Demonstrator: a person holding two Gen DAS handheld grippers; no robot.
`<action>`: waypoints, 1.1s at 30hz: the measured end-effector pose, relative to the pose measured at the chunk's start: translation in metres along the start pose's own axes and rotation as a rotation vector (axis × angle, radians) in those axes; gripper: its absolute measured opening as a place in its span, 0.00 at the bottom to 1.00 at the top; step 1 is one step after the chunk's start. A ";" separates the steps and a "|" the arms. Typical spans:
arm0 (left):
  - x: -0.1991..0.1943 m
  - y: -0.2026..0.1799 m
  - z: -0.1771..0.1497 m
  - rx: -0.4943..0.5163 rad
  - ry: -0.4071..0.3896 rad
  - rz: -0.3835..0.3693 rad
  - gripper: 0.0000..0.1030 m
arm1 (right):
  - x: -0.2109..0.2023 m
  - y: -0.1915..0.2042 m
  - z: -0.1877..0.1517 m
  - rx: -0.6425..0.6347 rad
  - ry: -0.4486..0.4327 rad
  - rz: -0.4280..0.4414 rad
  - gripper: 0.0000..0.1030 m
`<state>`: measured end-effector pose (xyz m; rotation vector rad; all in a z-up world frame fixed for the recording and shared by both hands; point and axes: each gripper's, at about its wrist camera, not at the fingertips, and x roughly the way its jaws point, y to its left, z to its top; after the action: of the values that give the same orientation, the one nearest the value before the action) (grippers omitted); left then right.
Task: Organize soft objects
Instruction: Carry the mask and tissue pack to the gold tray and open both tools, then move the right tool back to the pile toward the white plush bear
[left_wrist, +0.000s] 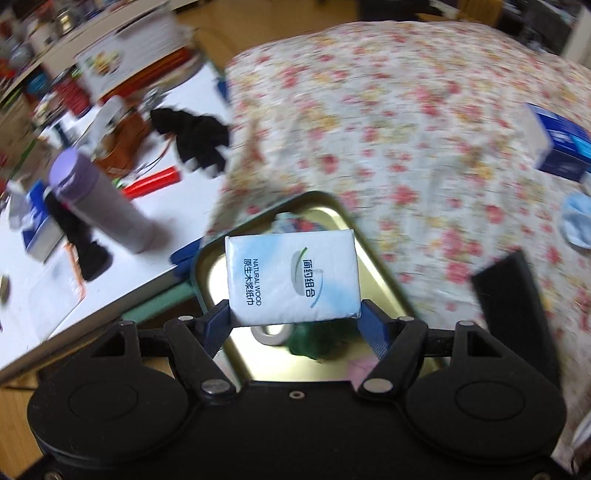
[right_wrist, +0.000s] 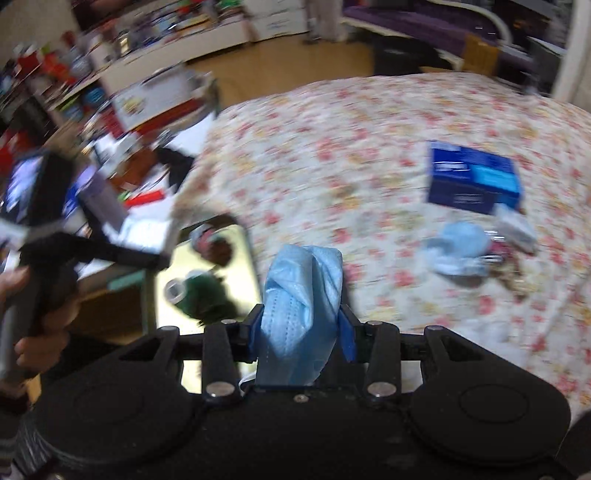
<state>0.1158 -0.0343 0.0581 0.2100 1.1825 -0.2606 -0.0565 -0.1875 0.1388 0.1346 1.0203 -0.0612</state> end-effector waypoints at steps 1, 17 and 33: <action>0.006 0.005 0.001 -0.015 0.005 0.006 0.66 | 0.006 0.011 0.000 -0.013 0.009 0.006 0.39; 0.087 0.041 0.012 -0.140 0.091 -0.003 0.67 | 0.111 0.085 0.013 -0.085 0.170 0.010 0.45; 0.094 0.040 0.007 -0.114 0.033 0.024 0.75 | 0.128 0.071 0.020 -0.032 0.170 -0.034 0.74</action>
<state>0.1681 -0.0065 -0.0255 0.1290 1.2233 -0.1690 0.0356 -0.1186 0.0458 0.0947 1.1931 -0.0653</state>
